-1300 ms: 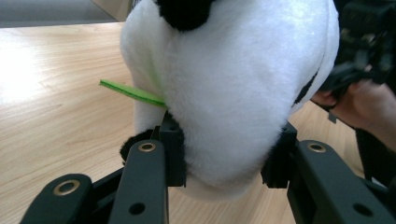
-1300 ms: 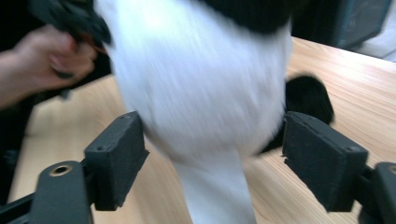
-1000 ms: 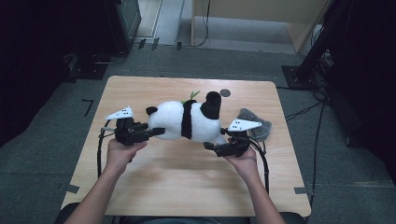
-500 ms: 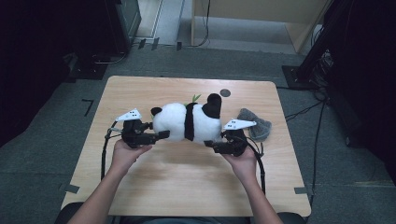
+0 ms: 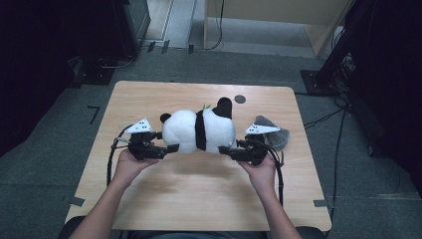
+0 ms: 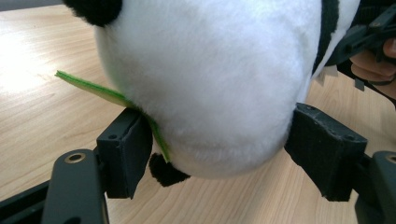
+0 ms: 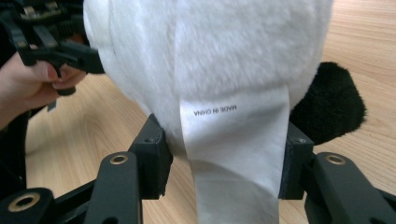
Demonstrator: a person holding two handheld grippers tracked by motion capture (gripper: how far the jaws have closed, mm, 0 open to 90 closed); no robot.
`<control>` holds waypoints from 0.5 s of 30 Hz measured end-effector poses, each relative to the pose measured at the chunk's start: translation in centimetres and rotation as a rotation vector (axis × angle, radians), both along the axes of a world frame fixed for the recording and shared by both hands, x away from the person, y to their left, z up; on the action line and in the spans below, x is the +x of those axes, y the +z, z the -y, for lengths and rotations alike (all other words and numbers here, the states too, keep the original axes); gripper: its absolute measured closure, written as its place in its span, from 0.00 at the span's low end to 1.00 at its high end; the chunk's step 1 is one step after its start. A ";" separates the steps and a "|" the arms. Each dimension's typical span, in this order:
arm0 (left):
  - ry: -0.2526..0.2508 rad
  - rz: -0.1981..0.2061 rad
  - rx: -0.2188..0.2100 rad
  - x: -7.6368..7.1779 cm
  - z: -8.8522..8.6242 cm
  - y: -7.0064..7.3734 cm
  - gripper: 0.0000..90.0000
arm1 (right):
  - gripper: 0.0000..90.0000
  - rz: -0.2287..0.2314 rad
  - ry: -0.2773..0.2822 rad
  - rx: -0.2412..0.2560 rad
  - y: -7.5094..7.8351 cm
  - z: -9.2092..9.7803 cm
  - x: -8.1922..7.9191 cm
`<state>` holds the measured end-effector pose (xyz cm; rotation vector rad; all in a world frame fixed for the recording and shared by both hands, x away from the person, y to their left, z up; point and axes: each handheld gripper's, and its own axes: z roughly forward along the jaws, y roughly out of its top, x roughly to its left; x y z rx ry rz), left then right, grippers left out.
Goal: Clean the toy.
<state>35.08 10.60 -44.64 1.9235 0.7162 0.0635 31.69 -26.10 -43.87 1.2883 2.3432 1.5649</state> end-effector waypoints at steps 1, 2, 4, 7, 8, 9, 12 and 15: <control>-0.004 0.000 0.004 0.0 0.0 0.0 0.28 | 0.54 -0.004 -0.005 0.011 0.0 0.1 0.0; -0.009 0.000 0.008 -0.1 0.0 -0.1 0.28 | 0.53 -0.006 -0.006 0.020 0.1 0.2 0.0; -0.013 0.001 0.020 -0.3 0.1 -0.1 0.30 | 0.53 -0.005 -0.009 0.032 0.2 0.3 0.0; 0.004 0.000 0.043 -0.6 0.4 0.0 0.39 | 0.51 0.010 -0.005 0.019 0.4 0.4 -0.1; 0.013 0.009 0.044 -0.7 0.4 0.1 0.43 | 0.50 0.014 -0.002 0.015 0.4 0.4 -0.1; 0.020 0.011 0.043 -0.8 0.4 0.3 0.45 | 0.48 0.023 0.001 0.008 0.5 0.4 -0.1; 0.036 0.003 0.029 -0.9 0.3 0.5 0.51 | 0.45 0.053 0.020 -0.014 0.6 0.3 -0.3; 0.040 -0.029 0.004 -0.7 0.1 0.6 0.55 | 0.43 0.106 0.040 -0.063 0.7 0.2 -0.5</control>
